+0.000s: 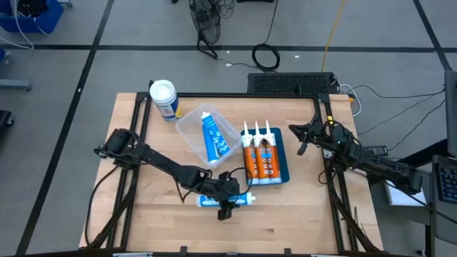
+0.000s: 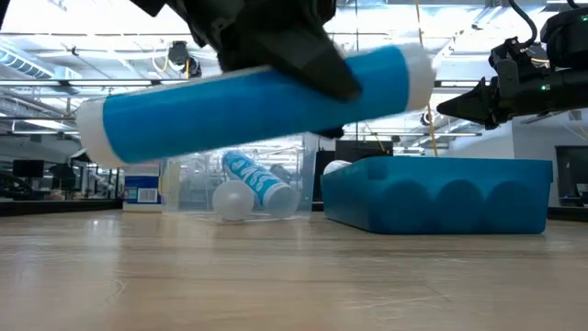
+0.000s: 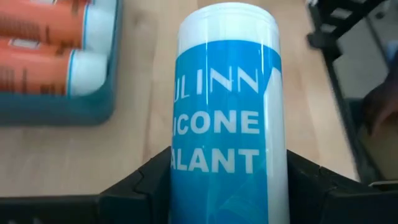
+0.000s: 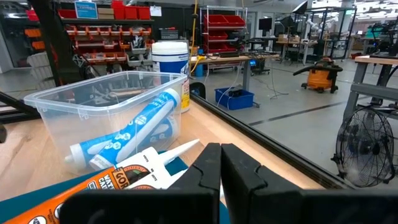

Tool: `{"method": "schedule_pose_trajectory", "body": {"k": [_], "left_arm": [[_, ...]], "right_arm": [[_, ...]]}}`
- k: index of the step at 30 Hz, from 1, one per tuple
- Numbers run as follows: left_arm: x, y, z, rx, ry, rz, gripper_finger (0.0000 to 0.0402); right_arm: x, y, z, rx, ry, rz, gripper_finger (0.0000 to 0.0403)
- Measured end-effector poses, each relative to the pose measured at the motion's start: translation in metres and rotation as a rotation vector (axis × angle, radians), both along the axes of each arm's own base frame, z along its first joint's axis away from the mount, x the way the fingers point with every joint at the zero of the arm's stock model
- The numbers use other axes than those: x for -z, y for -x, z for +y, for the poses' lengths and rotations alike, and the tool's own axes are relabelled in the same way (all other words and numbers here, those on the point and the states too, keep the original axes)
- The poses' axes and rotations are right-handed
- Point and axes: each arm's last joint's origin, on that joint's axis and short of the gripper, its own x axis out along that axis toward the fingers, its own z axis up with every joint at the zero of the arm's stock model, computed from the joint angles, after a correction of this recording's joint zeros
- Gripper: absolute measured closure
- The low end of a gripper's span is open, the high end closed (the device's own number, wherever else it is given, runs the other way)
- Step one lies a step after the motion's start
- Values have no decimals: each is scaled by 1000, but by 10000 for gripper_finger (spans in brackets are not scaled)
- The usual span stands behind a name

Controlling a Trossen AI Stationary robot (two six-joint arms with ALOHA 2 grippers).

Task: Pick & place silicon tubes, Sealant and Lysol wipes
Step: Put the blue sealant into the transparent bin

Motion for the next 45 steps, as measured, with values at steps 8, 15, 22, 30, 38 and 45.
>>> {"method": "schedule_pose_trajectory", "body": {"k": [8,15,22,30,38,45], "left_arm": [[4,1,2,-22,-16,39,187],[4,1,2,-20,-18,38,187],[3,1,2,-31,-29,32,187],[-26,5,12,-45,-12,-45,187],[-103,48,28,-85,-67,-149,184],[-156,85,47,-221,-207,-313,188]], "right_arm": [[0,0,0,0,-1,2,403],[0,0,0,0,0,1,403],[0,0,0,0,-1,1,403],[0,0,0,0,-1,1,403],[0,0,0,0,-2,3,403],[0,0,0,0,-1,1,403]]}}
